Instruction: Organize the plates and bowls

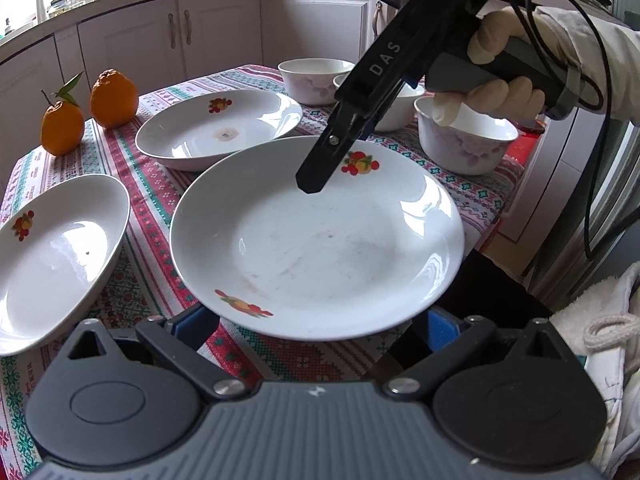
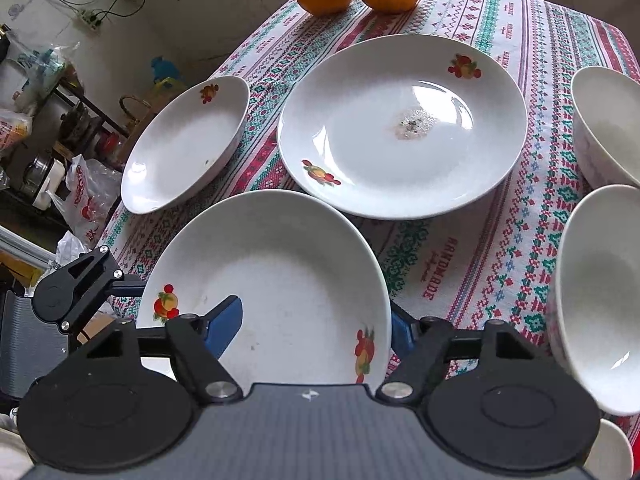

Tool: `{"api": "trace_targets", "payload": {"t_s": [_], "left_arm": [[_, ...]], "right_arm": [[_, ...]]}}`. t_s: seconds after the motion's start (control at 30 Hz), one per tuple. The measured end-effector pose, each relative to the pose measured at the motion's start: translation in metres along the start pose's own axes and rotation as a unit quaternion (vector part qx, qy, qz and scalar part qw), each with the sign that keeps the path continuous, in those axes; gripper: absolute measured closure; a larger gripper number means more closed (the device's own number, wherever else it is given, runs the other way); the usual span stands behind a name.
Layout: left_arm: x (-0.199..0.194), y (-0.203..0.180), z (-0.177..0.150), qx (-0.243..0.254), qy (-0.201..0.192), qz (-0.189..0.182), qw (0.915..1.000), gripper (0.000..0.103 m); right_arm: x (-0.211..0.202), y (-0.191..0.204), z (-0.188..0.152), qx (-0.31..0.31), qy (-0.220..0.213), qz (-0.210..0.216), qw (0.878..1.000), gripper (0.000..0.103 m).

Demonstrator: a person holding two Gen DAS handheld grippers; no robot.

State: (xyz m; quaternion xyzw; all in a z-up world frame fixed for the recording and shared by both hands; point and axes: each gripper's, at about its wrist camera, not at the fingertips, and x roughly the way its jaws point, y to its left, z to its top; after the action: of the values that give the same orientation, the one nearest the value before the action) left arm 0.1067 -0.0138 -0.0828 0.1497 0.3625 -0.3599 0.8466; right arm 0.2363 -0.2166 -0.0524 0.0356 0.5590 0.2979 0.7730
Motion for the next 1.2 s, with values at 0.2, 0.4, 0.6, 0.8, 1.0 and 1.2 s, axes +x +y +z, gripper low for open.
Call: {"api": "trace_targets", "payload": {"t_s": [0.2,0.4,0.6,0.8,1.0,1.2], "left_arm": [[-0.001,0.002,0.000,-0.003,0.003,-0.005,1.0000,0.002],[-0.003,0.004,-0.001,-0.003,0.003,-0.007,1.0000,0.002],[-0.007,0.005,-0.003,-0.004,0.000,-0.006,1.0000,0.002],[-0.013,0.008,-0.002,-0.006,-0.002,-0.002,1.0000,0.002],[-0.024,0.016,0.000,-0.015,-0.010,0.006,0.9998,0.002],[-0.039,0.032,0.002,-0.019,-0.018,0.023,0.9994,0.002]], "right_arm": [[0.000,0.003,0.000,-0.002,-0.001,0.001,1.000,0.023],[0.000,0.008,0.000,-0.008,0.001,-0.006,1.000,0.022],[-0.001,0.011,0.002,-0.010,-0.001,-0.003,1.000,0.022],[-0.001,0.019,0.007,-0.022,-0.001,-0.011,1.000,0.022],[-0.002,0.029,0.019,-0.033,-0.006,-0.005,0.999,0.022],[-0.004,0.046,0.036,-0.052,-0.013,0.003,0.999,0.022]]}}
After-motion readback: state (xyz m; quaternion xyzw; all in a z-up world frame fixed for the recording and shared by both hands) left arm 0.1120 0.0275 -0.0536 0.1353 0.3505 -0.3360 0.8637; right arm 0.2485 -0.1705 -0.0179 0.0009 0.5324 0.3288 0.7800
